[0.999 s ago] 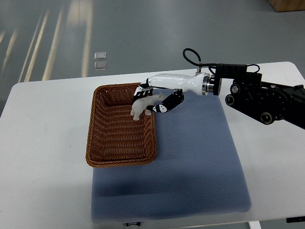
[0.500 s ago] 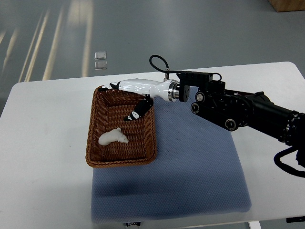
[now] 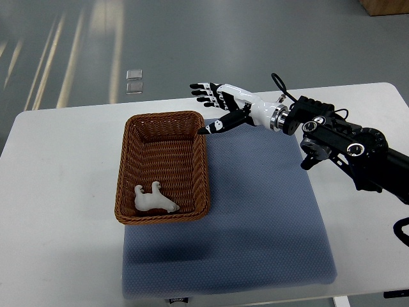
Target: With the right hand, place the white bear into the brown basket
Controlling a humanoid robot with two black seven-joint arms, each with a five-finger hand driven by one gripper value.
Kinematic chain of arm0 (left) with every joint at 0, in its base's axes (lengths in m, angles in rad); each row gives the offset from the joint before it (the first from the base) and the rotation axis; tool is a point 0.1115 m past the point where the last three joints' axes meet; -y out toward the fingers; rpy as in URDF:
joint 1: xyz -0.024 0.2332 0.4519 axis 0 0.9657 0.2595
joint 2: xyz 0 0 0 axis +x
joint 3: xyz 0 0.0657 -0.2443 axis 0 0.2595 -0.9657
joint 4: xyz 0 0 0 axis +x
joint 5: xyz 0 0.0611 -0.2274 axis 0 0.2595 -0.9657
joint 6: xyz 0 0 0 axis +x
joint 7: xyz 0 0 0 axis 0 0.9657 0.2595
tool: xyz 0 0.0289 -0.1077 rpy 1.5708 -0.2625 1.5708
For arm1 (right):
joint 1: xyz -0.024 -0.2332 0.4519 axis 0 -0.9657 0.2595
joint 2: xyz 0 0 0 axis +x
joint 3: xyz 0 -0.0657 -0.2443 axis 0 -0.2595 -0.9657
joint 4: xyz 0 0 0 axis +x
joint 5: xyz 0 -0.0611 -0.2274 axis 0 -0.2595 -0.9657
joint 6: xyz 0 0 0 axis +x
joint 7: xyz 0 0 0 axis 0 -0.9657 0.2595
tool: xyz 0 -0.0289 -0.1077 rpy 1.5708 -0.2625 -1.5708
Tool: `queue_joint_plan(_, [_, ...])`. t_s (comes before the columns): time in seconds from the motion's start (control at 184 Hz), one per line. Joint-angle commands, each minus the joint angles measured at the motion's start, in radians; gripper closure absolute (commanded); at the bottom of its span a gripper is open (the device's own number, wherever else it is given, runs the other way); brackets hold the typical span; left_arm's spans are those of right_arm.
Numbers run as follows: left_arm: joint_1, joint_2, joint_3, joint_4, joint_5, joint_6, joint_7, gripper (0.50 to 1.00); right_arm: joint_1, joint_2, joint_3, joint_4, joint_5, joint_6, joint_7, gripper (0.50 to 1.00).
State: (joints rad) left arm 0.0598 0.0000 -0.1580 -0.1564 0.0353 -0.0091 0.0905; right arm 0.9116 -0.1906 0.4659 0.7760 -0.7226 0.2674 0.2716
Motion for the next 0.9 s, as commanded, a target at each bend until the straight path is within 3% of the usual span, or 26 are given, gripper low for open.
queue_joint_plan(0.0, [0.0, 0.0, 0.0, 0.0, 0.0, 0.0, 0.0, 0.5, -0.022, -0.012, -0.001, 0.0, 0.078, 0.001, -0.026, 0.57])
queue_joint_plan(0.141, [0.0, 0.0, 0.0, 0.0, 0.0, 0.0, 0.0, 0.5, -0.042, -0.02, 0.0, -0.006, 0.195, -0.007, -0.092, 0.568])
queue_joint_plan(0.396, [0.0, 0.0, 0.0, 0.0, 0.0, 0.0, 0.0, 0.5, -0.073, -0.038, -0.001, -0.032, 0.514, -0.007, -0.098, 0.568])
queue_joint_plan(0.896, [0.0, 0.0, 0.0, 0.0, 0.0, 0.0, 0.0, 0.5, -0.151, -0.03, 0.149, -0.037, 0.537, -0.002, -0.094, 0.568])
